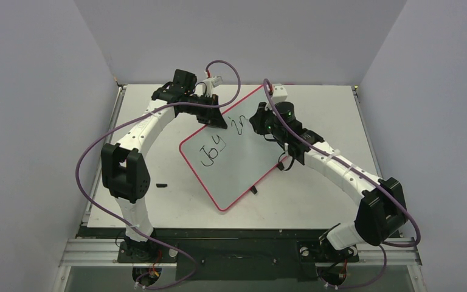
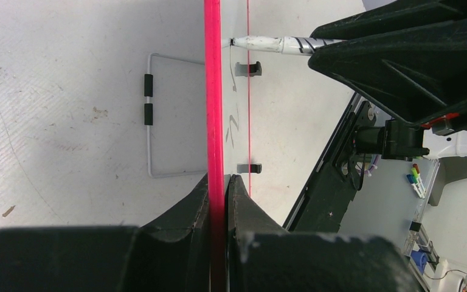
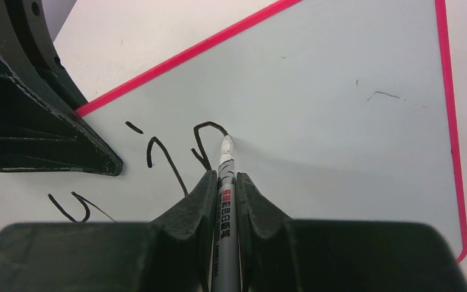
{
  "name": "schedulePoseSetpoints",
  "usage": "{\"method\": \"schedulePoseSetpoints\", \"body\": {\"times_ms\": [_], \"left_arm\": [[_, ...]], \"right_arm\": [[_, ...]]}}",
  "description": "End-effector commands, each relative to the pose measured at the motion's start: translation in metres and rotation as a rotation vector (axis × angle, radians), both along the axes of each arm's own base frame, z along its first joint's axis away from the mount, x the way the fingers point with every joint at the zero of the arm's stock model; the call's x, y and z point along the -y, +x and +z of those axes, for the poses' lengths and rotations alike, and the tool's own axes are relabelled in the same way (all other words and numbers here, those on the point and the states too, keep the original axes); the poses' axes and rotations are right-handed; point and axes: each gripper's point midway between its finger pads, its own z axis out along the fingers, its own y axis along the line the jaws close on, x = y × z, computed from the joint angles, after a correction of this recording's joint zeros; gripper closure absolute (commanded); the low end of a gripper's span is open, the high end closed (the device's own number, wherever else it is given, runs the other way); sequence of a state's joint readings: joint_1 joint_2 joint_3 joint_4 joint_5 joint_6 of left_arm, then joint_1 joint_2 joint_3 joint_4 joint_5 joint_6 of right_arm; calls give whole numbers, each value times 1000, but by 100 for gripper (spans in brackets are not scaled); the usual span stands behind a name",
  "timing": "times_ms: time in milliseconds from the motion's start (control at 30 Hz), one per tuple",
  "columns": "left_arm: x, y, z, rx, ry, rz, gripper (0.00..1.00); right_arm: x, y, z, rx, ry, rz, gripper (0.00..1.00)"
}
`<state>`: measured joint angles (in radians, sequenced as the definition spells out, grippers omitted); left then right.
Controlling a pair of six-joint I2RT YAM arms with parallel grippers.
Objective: Write a sentence on the whiteboard
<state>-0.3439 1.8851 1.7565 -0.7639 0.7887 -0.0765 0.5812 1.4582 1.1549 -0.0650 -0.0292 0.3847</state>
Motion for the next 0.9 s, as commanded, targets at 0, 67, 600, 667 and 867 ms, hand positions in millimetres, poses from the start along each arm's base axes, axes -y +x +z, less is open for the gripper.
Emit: {"method": "schedulePoseSetpoints", "body": {"times_ms": [0,67,600,667,867], "left_arm": [[3,3,22,201,25,-71,100],[2,3,23,205,24,-71,100],[1,5,27,196,30,-37,100],[-1,5,28,196,35,-29,100],[-7,5,21,204,65,-6,100]], "right_arm": [[6,-13,-26,-64,-21,-9,100],[7,-17,-28,-68,-23,-10,100],[32,-41,14,10,-33,-51,100],[34,-47,19,16,-30,-50,100],[38,-65,24,35,-17,-25,100]]}}
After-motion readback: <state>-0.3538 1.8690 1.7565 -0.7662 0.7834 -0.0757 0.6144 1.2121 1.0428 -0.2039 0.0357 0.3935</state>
